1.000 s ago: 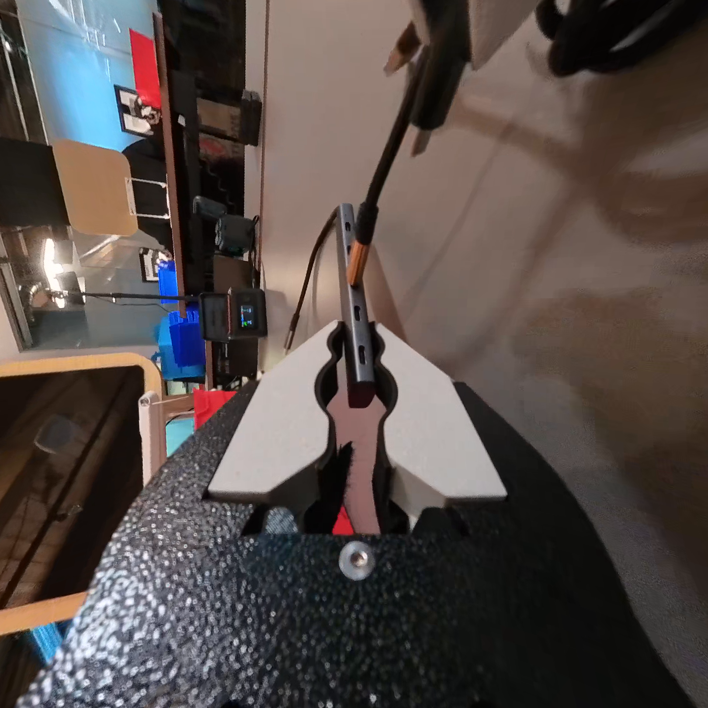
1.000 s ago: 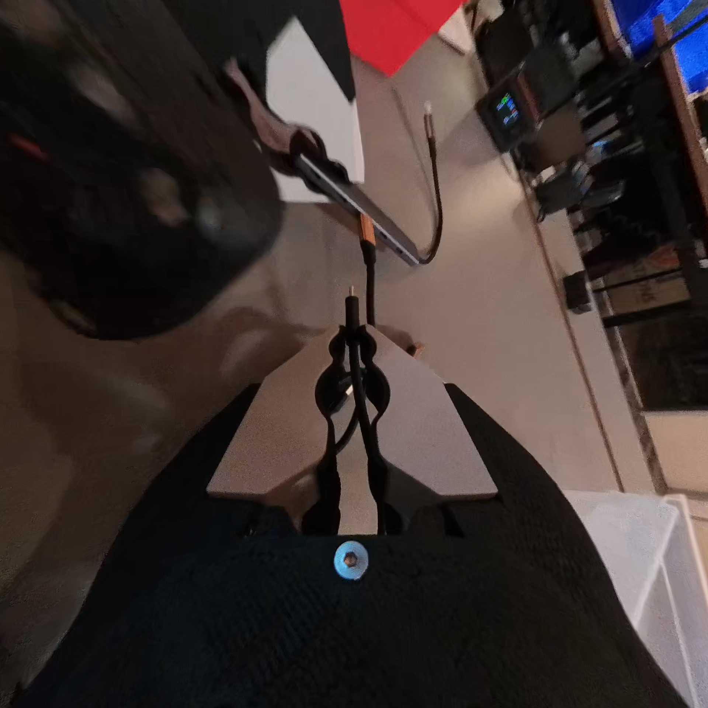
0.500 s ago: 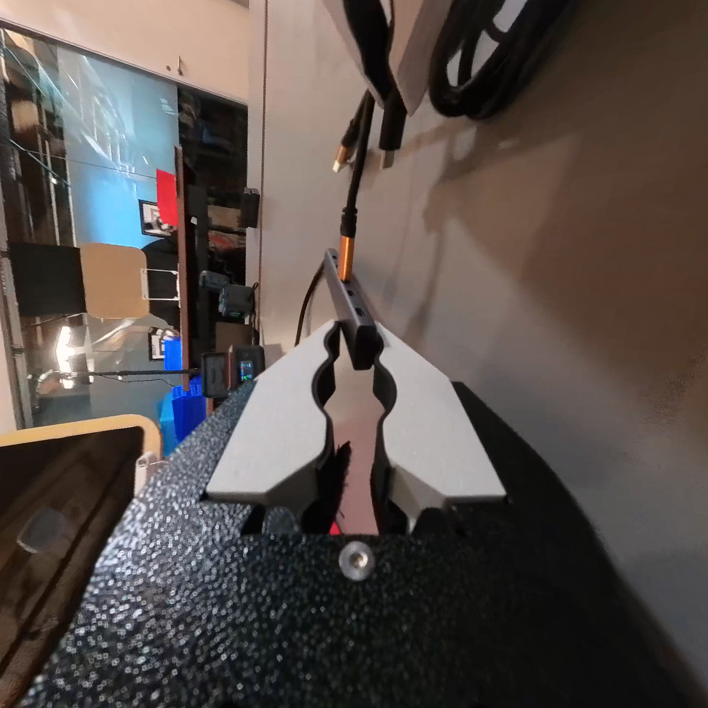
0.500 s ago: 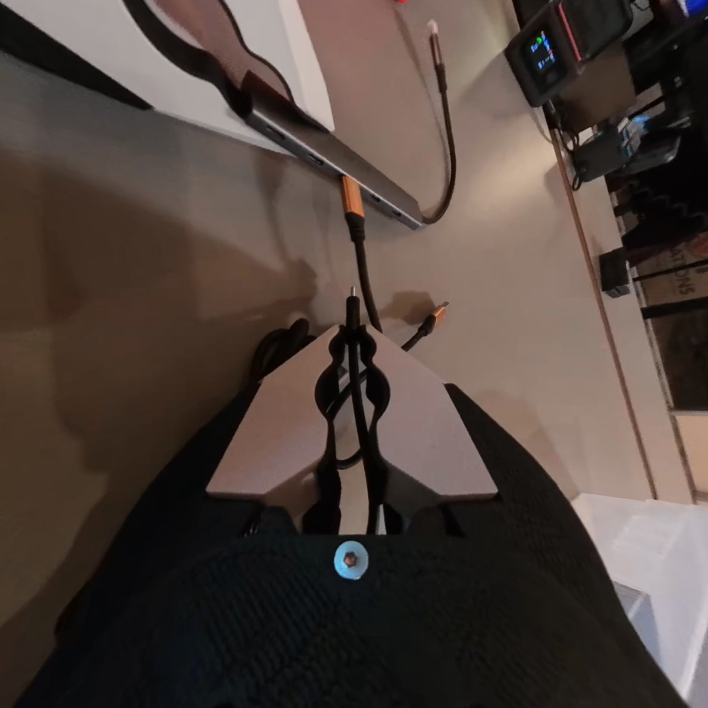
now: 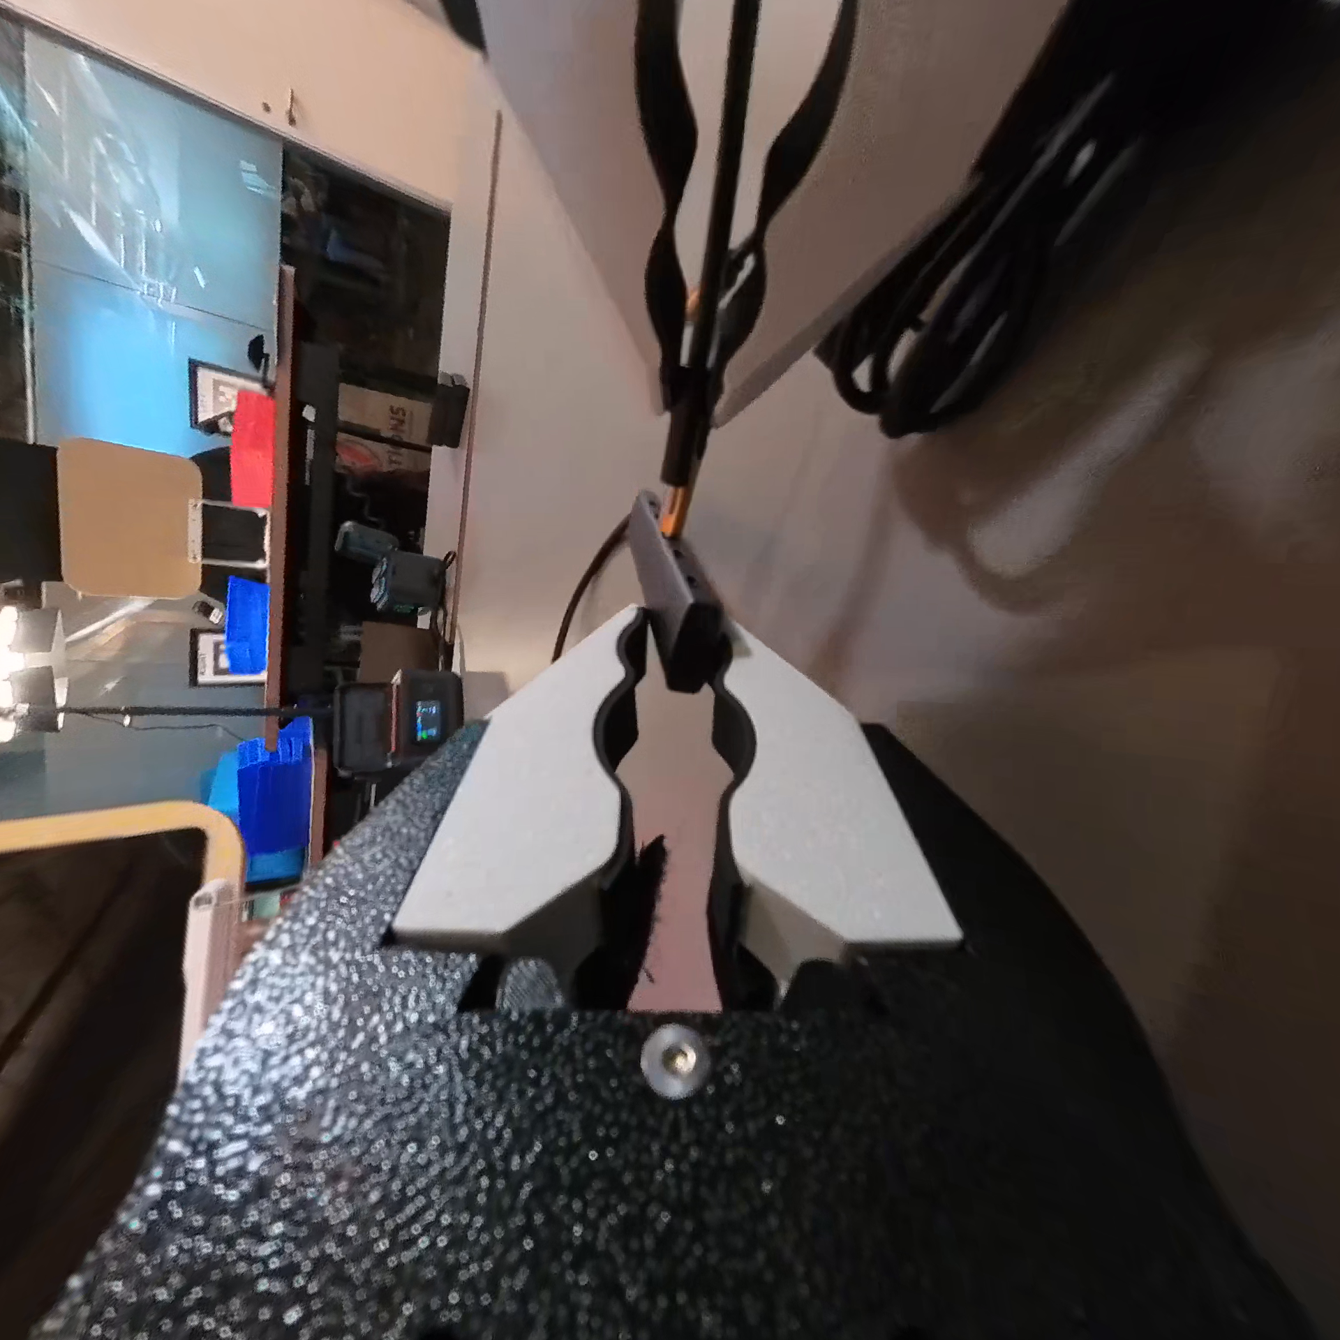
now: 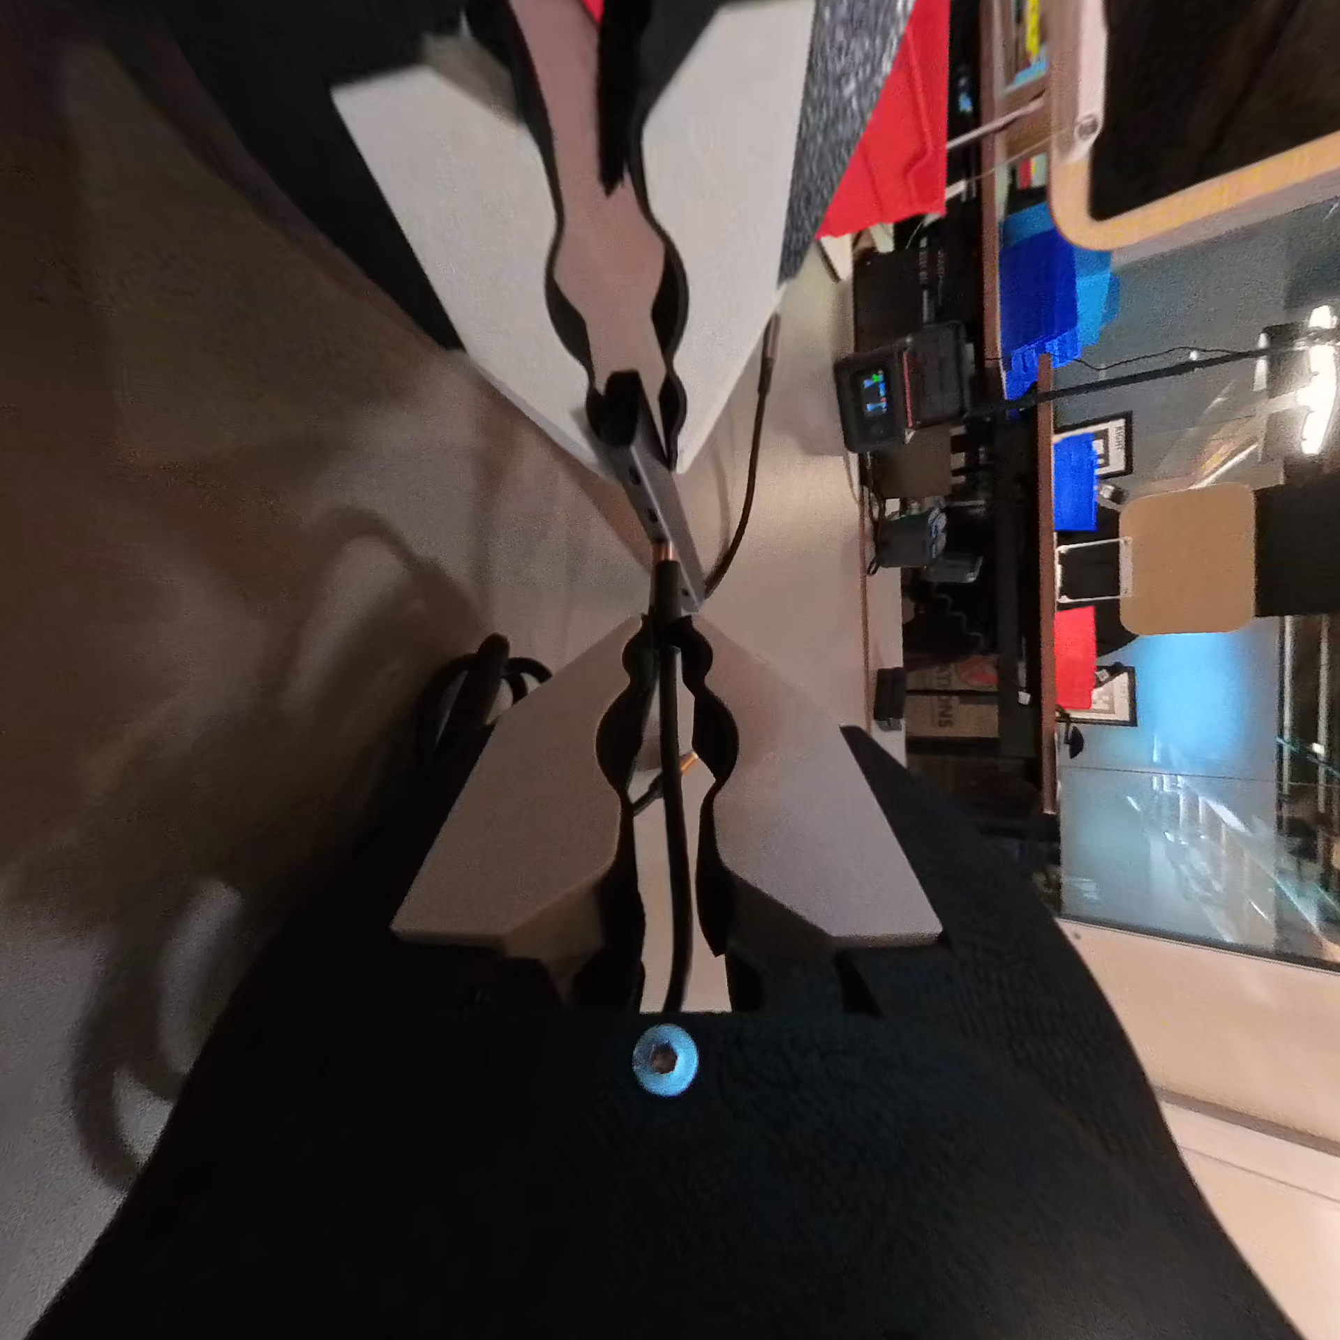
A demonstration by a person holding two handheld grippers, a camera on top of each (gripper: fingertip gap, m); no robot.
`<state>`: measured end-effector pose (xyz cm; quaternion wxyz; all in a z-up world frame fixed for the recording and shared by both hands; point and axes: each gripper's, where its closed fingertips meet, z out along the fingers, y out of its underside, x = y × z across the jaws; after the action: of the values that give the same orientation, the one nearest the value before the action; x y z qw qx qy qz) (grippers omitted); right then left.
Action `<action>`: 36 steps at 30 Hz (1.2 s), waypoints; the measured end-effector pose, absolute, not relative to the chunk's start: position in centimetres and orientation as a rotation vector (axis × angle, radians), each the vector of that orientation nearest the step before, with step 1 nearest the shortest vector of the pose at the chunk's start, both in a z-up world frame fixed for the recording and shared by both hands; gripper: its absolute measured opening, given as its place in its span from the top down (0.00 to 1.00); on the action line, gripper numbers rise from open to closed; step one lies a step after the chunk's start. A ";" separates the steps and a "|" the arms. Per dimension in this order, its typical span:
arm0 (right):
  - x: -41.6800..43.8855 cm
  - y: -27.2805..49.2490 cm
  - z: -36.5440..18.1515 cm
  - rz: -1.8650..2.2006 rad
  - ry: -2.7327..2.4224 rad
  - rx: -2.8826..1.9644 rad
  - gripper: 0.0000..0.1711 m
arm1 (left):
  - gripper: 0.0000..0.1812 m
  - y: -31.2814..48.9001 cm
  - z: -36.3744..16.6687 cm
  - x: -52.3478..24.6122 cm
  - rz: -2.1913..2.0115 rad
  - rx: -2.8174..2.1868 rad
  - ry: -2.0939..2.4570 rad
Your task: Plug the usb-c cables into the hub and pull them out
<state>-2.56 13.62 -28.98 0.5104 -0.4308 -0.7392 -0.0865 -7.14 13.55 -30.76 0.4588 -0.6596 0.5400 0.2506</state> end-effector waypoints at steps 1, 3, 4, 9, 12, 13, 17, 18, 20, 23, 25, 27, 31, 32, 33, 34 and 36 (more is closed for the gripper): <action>-2.4 13.6 -29.5 -0.192 -1.796 -1.047 0.97 | 0.92 13.3 -31.1 -6.9 0.600 -1.611 1.359; -2.2 13.6 -30.5 -0.145 -1.824 -1.072 0.97 | 0.90 12.9 -32.2 -6.5 0.577 -1.572 1.449; -2.1 13.6 -30.9 -0.126 -1.835 -1.084 0.97 | 0.90 12.9 -32.7 -6.6 0.585 -1.564 1.467; -2.0 13.8 -31.4 -0.040 -1.833 -1.125 0.97 | 0.89 12.7 -33.2 -6.4 0.611 -1.476 1.494; -1.9 13.9 -31.5 0.021 -1.830 -1.154 0.97 | 0.90 12.6 -33.1 -6.0 0.643 -1.377 1.533; -1.8 14.0 -31.6 0.036 -1.828 -1.165 0.97 | 0.89 12.5 -33.0 -5.9 0.658 -1.346 1.545; -1.7 14.2 -31.6 0.063 -1.815 -1.186 0.97 | 0.92 12.4 -33.0 -6.0 0.762 -1.291 1.563; -1.7 14.2 -31.5 0.059 -1.811 -1.179 0.97 | 0.93 12.4 -32.8 -6.0 0.793 -1.264 1.559; -1.7 14.0 -31.0 0.013 -1.797 -1.118 0.97 | 0.95 12.4 -31.8 -5.9 0.810 -1.246 1.525; -2.0 12.8 -29.9 -0.090 -1.808 -1.000 0.97 | 0.96 12.6 -30.4 -5.9 0.680 -1.347 1.427; -2.1 12.1 -29.3 -0.148 -1.828 -0.958 0.97 | 0.96 12.7 -29.6 -5.8 0.629 -1.389 1.400; -2.1 11.9 -28.6 -0.192 -1.825 -0.937 0.96 | 0.96 12.8 -29.2 -5.5 0.601 -1.412 1.393; -1.9 12.0 -27.4 -0.240 -1.801 -0.930 0.97 | 0.96 12.9 -29.3 -5.1 0.617 -1.414 1.416; -1.9 11.9 -27.3 -0.241 -1.806 -0.924 0.97 | 0.96 12.9 -29.3 -5.1 0.621 -1.414 1.420; -1.9 11.7 -27.4 -0.245 -1.814 -0.917 0.97 | 0.96 12.9 -29.3 -5.1 0.622 -1.416 1.419; -1.9 11.7 -27.4 -0.256 -1.824 -0.908 0.97 | 0.96 13.0 -29.3 -5.1 0.618 -1.421 1.415; -1.8 11.8 -27.6 -0.300 -1.840 -0.883 0.97 | 0.96 13.0 -29.1 -5.0 0.601 -1.431 1.409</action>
<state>-1.79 11.79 -27.58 0.5137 -0.3673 -0.7653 -0.1246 -5.01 12.98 -29.13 0.4992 -0.5916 0.5824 0.2483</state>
